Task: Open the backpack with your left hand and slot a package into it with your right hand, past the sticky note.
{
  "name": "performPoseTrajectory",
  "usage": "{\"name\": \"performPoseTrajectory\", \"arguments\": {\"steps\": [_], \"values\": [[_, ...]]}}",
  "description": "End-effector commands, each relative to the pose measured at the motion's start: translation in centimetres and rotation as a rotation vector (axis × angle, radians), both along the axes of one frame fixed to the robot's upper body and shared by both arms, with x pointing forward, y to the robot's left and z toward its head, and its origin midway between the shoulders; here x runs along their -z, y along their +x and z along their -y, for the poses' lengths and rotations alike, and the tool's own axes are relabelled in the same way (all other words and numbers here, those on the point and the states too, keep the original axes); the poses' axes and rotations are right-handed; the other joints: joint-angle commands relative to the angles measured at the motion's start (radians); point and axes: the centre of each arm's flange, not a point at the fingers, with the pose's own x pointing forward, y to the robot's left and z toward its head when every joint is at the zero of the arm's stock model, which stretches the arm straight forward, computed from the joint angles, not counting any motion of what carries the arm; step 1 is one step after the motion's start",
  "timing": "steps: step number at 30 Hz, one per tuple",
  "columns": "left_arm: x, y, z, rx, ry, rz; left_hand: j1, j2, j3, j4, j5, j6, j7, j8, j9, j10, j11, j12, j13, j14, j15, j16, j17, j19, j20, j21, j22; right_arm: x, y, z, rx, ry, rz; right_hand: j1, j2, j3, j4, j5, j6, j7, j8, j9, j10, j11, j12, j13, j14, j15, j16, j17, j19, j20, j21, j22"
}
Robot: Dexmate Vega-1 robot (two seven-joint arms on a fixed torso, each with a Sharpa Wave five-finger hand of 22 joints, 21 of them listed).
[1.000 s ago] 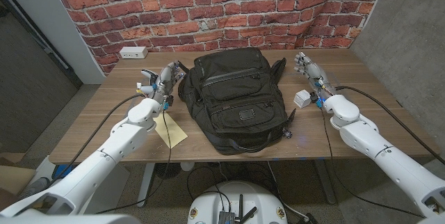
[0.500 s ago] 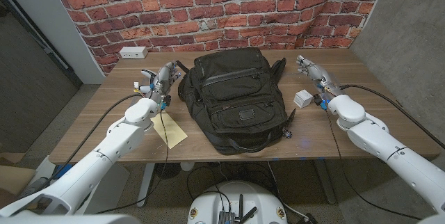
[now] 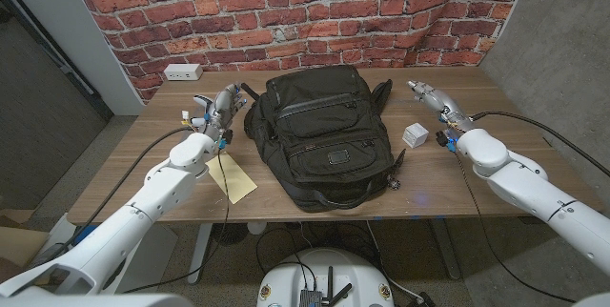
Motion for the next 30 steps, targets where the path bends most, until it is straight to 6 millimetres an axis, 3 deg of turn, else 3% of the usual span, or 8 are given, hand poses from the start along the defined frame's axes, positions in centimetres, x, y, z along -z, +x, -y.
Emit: {"name": "performPoseTrajectory", "arguments": {"steps": [1,6,8,11,20,30], "values": [[-0.2,0.1,-0.2,-0.014,0.002,-0.009,0.007,0.051,0.005,-0.008,0.005,0.008,-0.003,-0.001,0.005,0.007,-0.003,0.001,0.005,0.008,0.002,-0.002,0.004,0.012,-0.025,-0.002,0.003,0.0,-0.7,0.4,0.081,-0.159,-0.021,0.014,-0.002,0.001,-0.011,0.0,-0.002,-0.002,-0.001,0.003,-0.006,0.003,0.001,0.001,-0.006,-0.016,-0.005,-0.002,0.004,-0.014,-0.004,0.004],[-0.1,0.0,-0.2,-0.017,0.004,-0.014,0.007,0.052,0.006,-0.009,0.005,0.009,-0.003,-0.001,0.005,0.008,-0.003,0.0,0.005,0.01,0.003,-0.001,0.004,0.012,-0.026,-0.003,0.003,0.1,-1.1,0.4,0.107,-0.221,-0.027,0.023,-0.008,0.003,-0.025,-0.003,-0.006,0.001,0.0,0.003,-0.006,0.014,0.004,0.001,-0.002,-0.009,-0.002,-0.01,0.009,-0.009,-0.011,0.004],[-0.1,0.0,-0.3,-0.017,0.005,-0.016,0.007,0.052,0.007,-0.01,0.005,0.009,-0.003,-0.001,0.005,0.008,-0.002,0.0,0.005,0.01,0.003,-0.001,0.004,0.013,-0.026,-0.003,0.003,0.1,-1.3,0.4,0.114,-0.232,-0.032,0.028,-0.022,-0.001,-0.039,-0.007,-0.018,0.001,-0.001,0.005,-0.013,0.025,0.005,0.003,0.001,0.011,0.001,-0.018,0.013,0.003,-0.02,0.004],[-0.1,0.1,-0.3,-0.017,0.002,-0.015,0.008,0.052,0.007,-0.01,0.005,0.01,-0.003,-0.001,0.005,0.009,-0.003,0.0,0.005,0.011,0.002,-0.001,0.004,0.014,-0.026,-0.002,0.003,0.2,-1.4,0.4,0.126,-0.259,-0.036,0.029,-0.03,-0.004,-0.046,-0.009,-0.028,0.005,-0.003,0.005,-0.018,0.028,0.005,0.004,0.0,0.015,0.002,-0.021,0.016,0.014,-0.025,0.004],[0.0,0.3,-0.1,-0.01,0.002,-0.019,0.008,0.053,0.008,-0.012,0.005,0.011,-0.004,-0.001,0.005,0.011,-0.001,0.0,0.005,0.016,0.001,-0.001,0.004,0.015,-0.026,-0.002,0.003,0.2,-2.2,0.6,0.208,-0.374,-0.059,0.06,-0.048,0.002,-0.082,-0.011,-0.059,-0.001,-0.001,0.008,-0.038,0.028,0.004,0.008,-0.012,0.017,0.0,-0.034,0.018,0.026,-0.042,0.005],[0.2,0.4,-0.1,-0.01,-0.004,-0.021,0.007,0.053,0.009,-0.013,0.005,0.012,-0.005,-0.001,0.006,0.016,0.0,0.0,0.005,0.023,0.0,0.001,0.004,0.017,-0.027,-0.002,0.003,0.1,-2.6,0.4,0.304,-0.531,-0.116,0.121,-0.057,0.022,-0.129,0.0,-0.073,-0.005,0.009,0.011,-0.06,0.026,0.006,0.012,-0.031,0.024,-0.001,-0.046,0.016,0.069,-0.065,0.006]]}}
